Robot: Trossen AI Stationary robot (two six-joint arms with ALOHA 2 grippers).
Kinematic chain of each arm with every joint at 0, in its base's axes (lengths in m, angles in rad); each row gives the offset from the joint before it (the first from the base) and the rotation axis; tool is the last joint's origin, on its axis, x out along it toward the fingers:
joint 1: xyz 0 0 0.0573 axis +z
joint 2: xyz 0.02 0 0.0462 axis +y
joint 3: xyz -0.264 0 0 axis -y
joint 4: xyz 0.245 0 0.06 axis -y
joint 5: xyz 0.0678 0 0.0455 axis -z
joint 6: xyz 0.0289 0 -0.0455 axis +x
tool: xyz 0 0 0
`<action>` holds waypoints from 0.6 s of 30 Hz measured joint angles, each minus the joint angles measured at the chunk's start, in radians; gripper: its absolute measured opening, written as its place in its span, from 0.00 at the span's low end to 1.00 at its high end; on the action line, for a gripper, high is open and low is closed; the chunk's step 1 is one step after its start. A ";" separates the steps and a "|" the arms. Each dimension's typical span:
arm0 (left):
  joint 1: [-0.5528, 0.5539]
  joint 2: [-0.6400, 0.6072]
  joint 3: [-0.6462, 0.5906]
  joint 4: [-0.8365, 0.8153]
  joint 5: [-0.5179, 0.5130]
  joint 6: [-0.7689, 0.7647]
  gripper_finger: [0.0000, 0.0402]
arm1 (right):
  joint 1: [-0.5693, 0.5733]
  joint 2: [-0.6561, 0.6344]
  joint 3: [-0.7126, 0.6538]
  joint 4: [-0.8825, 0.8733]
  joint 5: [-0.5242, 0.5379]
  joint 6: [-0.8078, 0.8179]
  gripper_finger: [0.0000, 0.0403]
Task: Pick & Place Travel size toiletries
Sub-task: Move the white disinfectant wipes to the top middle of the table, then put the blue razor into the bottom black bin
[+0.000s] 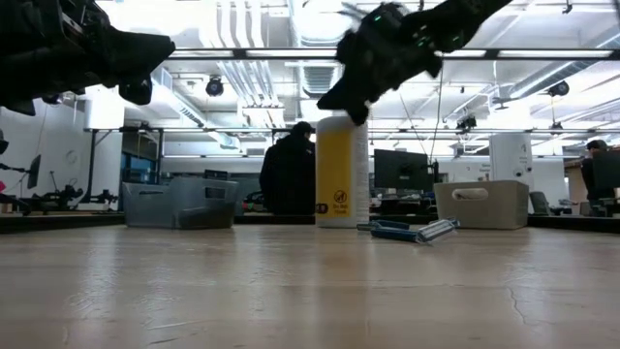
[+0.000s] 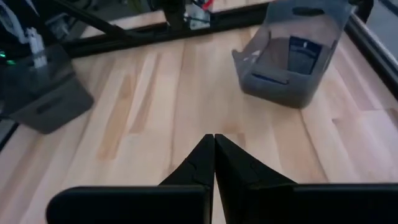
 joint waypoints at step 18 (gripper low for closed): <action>0.000 0.000 0.000 0.000 0.000 0.000 0.16 | 0.039 -0.727 -0.484 -0.008 0.254 0.242 0.02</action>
